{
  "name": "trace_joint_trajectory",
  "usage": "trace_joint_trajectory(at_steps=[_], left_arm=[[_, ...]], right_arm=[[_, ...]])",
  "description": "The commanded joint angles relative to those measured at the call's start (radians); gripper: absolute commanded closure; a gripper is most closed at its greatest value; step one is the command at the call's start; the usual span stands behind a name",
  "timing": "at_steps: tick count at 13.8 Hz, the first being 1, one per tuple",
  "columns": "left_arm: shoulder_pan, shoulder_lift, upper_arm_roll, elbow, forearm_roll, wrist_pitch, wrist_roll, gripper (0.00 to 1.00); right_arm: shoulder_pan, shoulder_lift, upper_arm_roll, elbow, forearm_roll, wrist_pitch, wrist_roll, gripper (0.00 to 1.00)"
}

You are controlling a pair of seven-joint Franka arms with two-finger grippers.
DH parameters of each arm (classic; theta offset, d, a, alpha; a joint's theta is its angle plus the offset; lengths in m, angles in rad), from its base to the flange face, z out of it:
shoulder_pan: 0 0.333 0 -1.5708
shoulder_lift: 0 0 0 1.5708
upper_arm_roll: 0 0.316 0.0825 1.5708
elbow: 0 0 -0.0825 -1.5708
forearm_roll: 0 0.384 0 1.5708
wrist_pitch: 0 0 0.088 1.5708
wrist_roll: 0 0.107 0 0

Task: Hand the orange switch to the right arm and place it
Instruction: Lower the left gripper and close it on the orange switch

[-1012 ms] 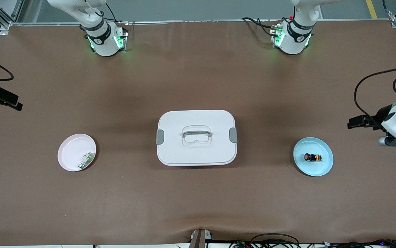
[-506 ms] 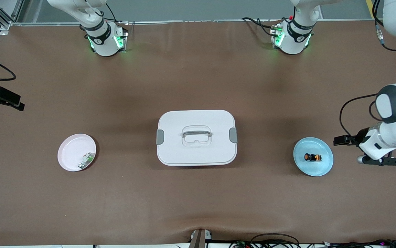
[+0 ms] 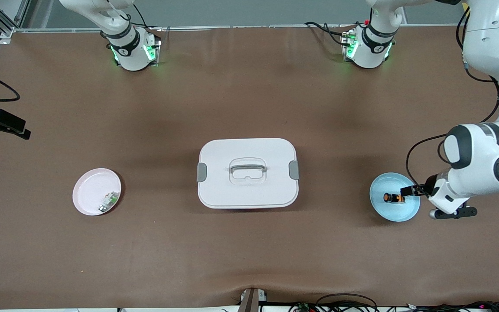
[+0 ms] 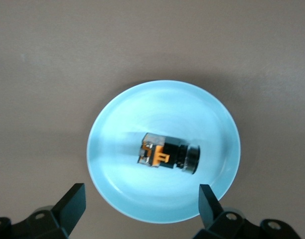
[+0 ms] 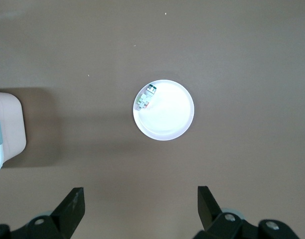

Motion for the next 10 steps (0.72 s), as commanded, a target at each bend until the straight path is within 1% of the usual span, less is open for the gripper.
trace_joint_trajectory(at_steps=[1, 5, 10], left_arm=[[0.001, 0.031, -0.003, 0.017, -0.011, 0.012, -0.01, 0.0], [0.001, 0.065, -0.004, 0.018, -0.008, 0.04, 0.007, 0.0], [0.003, 0.088, -0.03, 0.018, -0.006, 0.052, 0.031, 0.0]], right_arm=[[0.003, -0.022, 0.0, -0.017, -0.01, 0.007, -0.006, 0.0], [0.0, -0.022, 0.0, -0.017, -0.01, 0.005, -0.006, 0.0], [-0.001, -0.021, 0.0, -0.017, -0.01, 0.022, -0.006, 0.0]])
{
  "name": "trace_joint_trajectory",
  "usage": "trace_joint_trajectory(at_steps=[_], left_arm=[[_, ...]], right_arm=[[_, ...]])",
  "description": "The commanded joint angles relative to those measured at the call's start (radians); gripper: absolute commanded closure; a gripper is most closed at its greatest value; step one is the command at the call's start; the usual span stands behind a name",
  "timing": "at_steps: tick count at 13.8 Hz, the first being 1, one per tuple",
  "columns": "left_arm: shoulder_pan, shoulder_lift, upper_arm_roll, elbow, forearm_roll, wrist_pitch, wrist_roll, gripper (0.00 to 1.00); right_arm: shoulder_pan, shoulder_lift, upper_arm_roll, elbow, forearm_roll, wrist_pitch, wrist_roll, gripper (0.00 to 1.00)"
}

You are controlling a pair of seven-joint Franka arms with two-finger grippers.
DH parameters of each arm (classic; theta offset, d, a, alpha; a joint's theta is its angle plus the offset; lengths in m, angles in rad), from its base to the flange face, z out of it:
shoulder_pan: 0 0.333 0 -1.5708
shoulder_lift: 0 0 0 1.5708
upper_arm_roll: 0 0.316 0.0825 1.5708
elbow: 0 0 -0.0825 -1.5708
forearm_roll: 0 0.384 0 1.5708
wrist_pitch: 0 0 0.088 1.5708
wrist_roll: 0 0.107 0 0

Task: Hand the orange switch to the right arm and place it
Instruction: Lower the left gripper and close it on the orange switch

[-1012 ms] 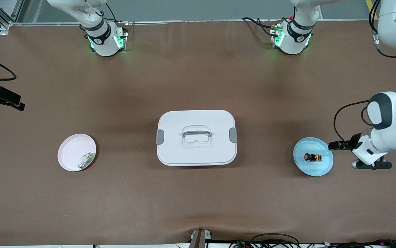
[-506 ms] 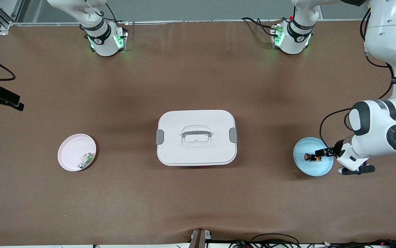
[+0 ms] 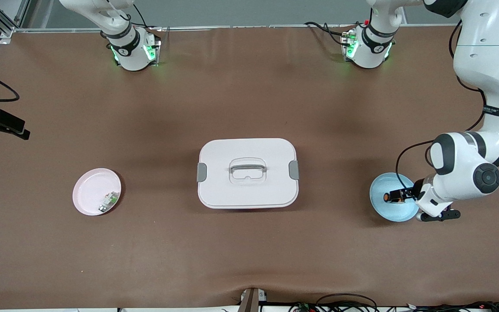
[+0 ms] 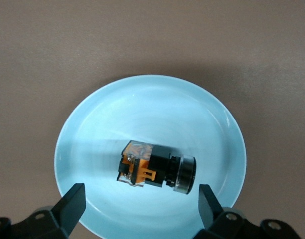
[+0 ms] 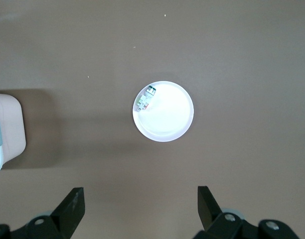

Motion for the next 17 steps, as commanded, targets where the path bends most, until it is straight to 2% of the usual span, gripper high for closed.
trace_joint_trajectory(at_steps=[1, 7, 17], left_arm=[[0.006, 0.013, -0.019, 0.017, -0.006, 0.004, 0.052, 0.0], [0.008, 0.056, -0.021, 0.048, -0.002, 0.009, 0.175, 0.0], [0.02, 0.085, -0.022, 0.045, -0.052, 0.043, 0.172, 0.0]], right_arm=[[-0.001, -0.019, 0.0, -0.017, -0.009, 0.02, -0.006, 0.0], [-0.001, -0.019, 0.0, -0.017, -0.008, 0.023, -0.006, 0.0], [-0.003, -0.018, 0.0, -0.018, -0.006, 0.024, -0.006, 0.0]])
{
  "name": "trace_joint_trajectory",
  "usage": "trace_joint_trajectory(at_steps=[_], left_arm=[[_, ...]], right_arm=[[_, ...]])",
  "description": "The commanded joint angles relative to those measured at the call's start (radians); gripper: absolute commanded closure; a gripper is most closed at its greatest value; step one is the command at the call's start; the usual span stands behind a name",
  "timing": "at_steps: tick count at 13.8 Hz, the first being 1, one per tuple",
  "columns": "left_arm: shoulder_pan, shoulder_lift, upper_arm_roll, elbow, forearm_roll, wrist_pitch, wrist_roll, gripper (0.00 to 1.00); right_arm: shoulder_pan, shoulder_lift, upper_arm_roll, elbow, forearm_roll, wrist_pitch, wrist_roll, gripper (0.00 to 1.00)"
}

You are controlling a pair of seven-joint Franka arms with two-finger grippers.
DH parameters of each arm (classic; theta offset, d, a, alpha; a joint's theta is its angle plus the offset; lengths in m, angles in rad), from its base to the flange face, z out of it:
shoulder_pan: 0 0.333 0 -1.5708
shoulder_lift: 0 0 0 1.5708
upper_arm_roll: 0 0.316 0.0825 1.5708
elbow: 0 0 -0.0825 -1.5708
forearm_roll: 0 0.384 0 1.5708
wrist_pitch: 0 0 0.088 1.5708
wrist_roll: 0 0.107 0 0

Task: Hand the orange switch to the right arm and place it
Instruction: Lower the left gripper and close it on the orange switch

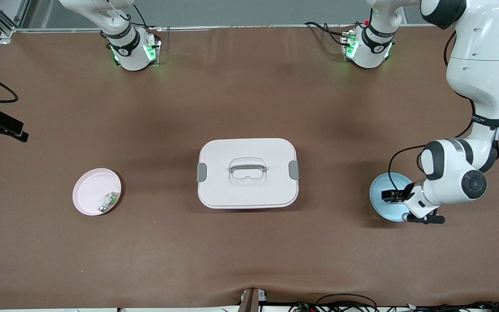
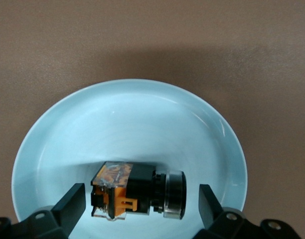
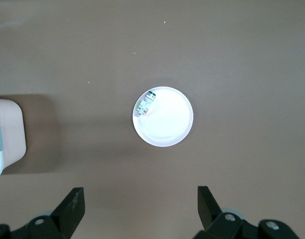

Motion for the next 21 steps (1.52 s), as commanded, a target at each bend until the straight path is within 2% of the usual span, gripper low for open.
trace_joint_trajectory(at_steps=[1, 11, 14, 17, 18, 21], left_arm=[[0.014, 0.015, -0.007, 0.019, -0.025, 0.005, 0.016, 0.0], [0.02, 0.028, -0.007, 0.014, -0.034, 0.025, 0.009, 0.0], [0.016, 0.026, -0.007, 0.013, -0.051, 0.025, -0.001, 0.35], [0.007, 0.02, -0.007, 0.01, -0.06, 0.025, -0.019, 0.58], [0.004, 0.017, -0.007, 0.01, -0.06, 0.025, -0.037, 0.61], [0.005, -0.026, -0.009, 0.008, -0.062, 0.001, -0.099, 0.62]], right_arm=[[-0.001, -0.018, 0.0, -0.018, -0.006, 0.007, -0.006, 0.0], [-0.001, -0.018, 0.0, -0.02, -0.006, 0.004, -0.006, 0.0], [0.005, -0.018, 0.0, -0.018, -0.005, 0.005, -0.004, 0.0], [0.006, -0.018, 0.002, -0.017, -0.006, 0.007, -0.006, 0.0], [0.01, -0.019, 0.005, -0.015, -0.006, 0.007, -0.006, 0.0], [0.031, -0.024, 0.002, -0.017, -0.022, -0.005, -0.006, 0.0]])
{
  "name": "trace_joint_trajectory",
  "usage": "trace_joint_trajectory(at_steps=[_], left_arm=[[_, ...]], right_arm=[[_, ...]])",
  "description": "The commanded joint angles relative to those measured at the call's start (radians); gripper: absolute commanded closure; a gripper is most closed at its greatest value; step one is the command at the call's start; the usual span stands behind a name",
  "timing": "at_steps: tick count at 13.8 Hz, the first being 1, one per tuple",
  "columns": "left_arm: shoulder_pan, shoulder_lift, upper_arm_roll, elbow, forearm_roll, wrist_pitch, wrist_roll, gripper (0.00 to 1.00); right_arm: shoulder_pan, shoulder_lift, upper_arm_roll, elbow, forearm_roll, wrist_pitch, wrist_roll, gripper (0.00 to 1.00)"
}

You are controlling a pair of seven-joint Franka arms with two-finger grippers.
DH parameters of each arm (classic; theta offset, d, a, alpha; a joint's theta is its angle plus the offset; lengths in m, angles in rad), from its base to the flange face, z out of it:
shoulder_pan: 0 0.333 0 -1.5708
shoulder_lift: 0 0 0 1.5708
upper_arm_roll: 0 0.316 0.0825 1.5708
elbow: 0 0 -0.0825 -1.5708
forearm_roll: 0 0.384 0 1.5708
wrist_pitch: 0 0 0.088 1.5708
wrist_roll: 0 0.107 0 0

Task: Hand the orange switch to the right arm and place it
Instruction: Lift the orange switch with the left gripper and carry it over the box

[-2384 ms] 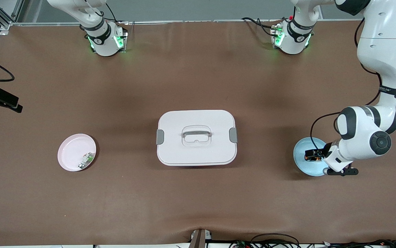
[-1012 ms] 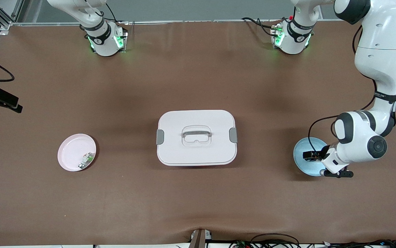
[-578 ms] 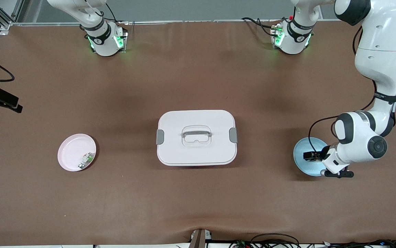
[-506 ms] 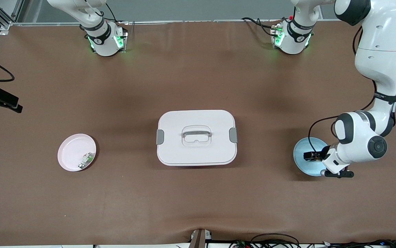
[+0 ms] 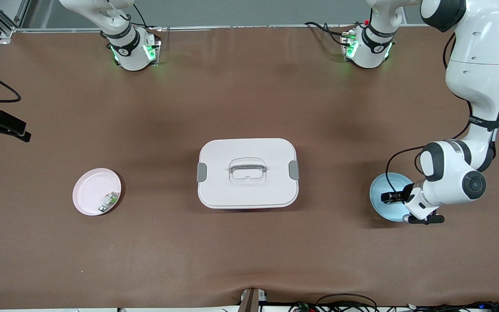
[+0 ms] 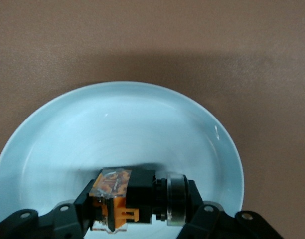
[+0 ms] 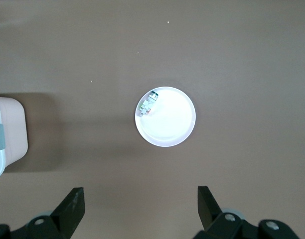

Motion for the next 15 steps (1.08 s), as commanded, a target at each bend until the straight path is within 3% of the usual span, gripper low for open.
trace_joint_trajectory(at_steps=[1, 8, 12, 15], left_arm=[[0.004, -0.071, -0.003, 0.001, -0.018, -0.069, -0.056, 0.62], [0.032, -0.278, 0.0, 0.01, -0.083, -0.401, -0.142, 0.62], [0.03, -0.377, -0.001, 0.01, -0.172, -0.554, -0.387, 0.61], [0.022, -0.443, -0.027, 0.008, -0.242, -0.626, -0.455, 0.61]], right_arm=[[0.014, -0.024, -0.003, -0.016, -0.021, -0.005, -0.005, 0.0], [0.009, -0.024, -0.005, -0.016, -0.018, 0.006, -0.002, 0.0], [0.009, -0.021, -0.005, -0.016, -0.012, 0.006, 0.001, 0.0], [-0.003, -0.018, -0.006, -0.015, -0.006, 0.009, -0.001, 0.0]])
